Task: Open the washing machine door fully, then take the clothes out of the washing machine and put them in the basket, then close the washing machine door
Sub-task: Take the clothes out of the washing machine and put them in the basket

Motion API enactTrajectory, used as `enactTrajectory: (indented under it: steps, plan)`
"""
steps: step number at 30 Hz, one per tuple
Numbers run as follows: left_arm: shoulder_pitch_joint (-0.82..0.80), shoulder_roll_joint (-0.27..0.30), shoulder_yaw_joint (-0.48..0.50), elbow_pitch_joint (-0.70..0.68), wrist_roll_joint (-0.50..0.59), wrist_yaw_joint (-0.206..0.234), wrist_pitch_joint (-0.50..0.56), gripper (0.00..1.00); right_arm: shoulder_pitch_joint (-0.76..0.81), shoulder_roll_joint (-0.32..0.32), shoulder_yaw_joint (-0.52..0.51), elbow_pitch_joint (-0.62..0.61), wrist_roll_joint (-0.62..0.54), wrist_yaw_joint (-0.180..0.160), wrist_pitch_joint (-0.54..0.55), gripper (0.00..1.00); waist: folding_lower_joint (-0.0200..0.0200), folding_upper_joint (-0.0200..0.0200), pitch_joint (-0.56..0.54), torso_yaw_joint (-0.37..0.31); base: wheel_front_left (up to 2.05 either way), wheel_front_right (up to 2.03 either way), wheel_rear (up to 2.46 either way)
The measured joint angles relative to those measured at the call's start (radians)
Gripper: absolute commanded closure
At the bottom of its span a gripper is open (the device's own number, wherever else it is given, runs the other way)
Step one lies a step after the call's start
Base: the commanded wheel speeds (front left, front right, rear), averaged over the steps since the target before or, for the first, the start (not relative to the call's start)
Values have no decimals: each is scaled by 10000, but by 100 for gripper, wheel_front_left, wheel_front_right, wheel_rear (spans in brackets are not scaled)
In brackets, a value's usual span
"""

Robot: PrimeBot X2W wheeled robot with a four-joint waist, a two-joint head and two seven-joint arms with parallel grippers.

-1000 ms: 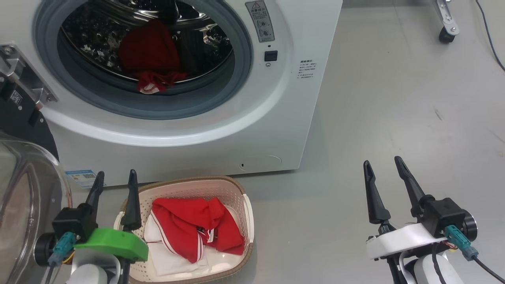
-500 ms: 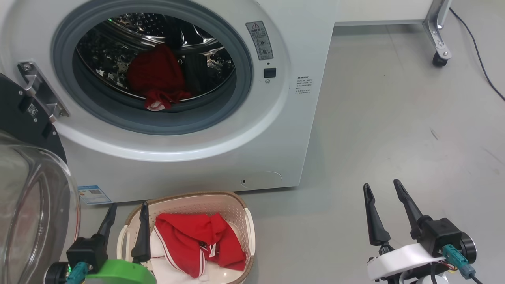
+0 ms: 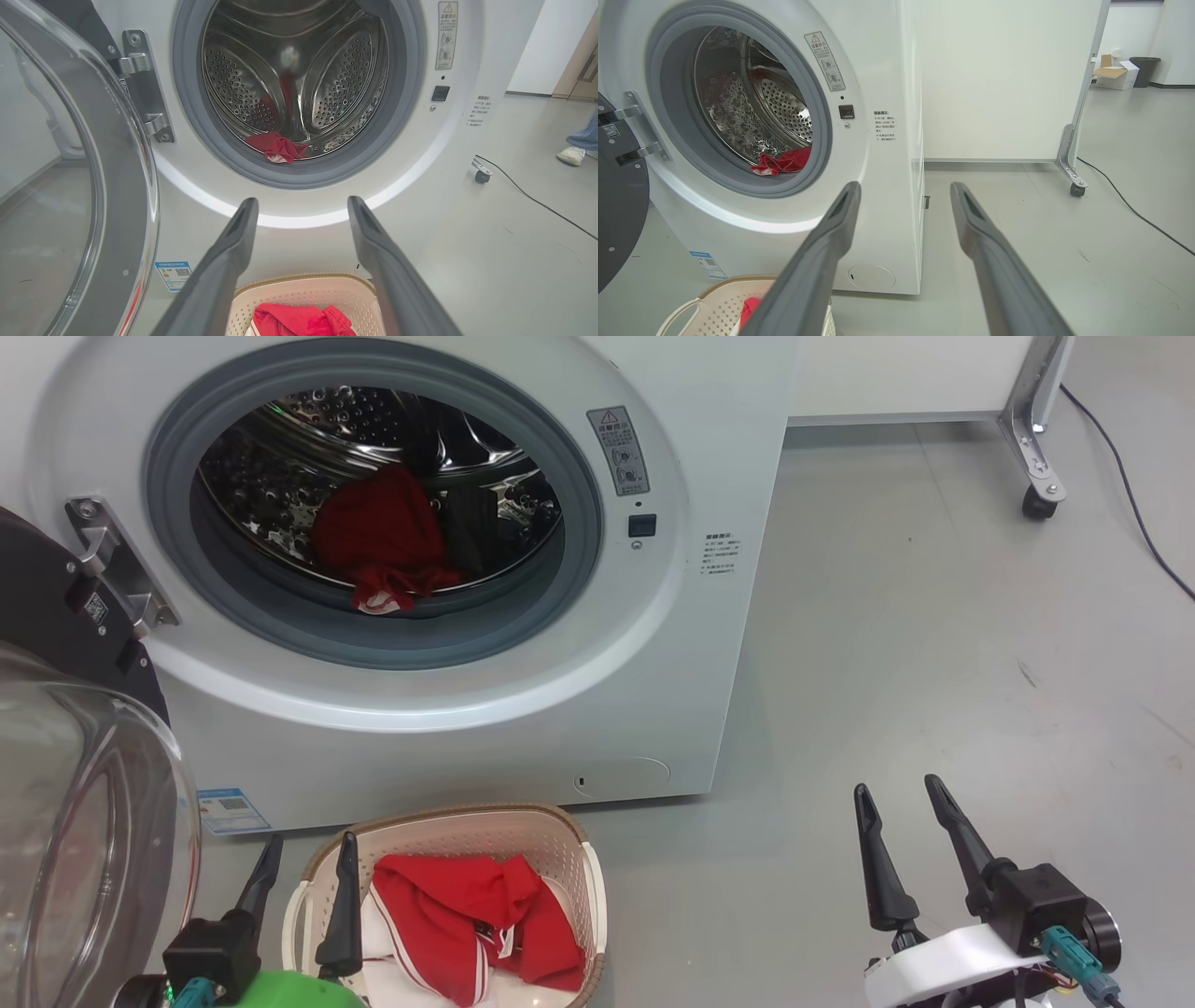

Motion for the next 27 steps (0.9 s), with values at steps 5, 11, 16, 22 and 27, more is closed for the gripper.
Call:
enactTrajectory:
  steps: [5, 11, 16, 22, 27]
  plan:
    - [102, -2, -75, -92, 19, 42, 0, 0, 131, 0, 36, 2, 2, 0, 0, 0, 0, 0, -38, 0, 0, 0, 0]
    - [157, -4, -128, -232, 29, 59, -2, 0, 133, 0, 69, -4, 2, 0, 0, 0, 0, 0, -60, -14, 0, 0, 0]
    - [177, -4, -153, -303, 38, 100, 2, 0, 133, 0, 102, -10, 4, 0, 0, 0, 0, 0, -50, -37, 0, 0, 0]
    - [209, -4, -194, -351, 38, 128, 94, 0, 133, 0, 138, -33, 12, 0, 0, 0, 0, 0, 5, -73, 0, 0, 0]
    - [217, -8, -240, -412, 38, 132, 280, 0, 128, 0, 228, -138, 12, 2, 0, 0, 0, 0, 185, -109, 0, 0, 0]
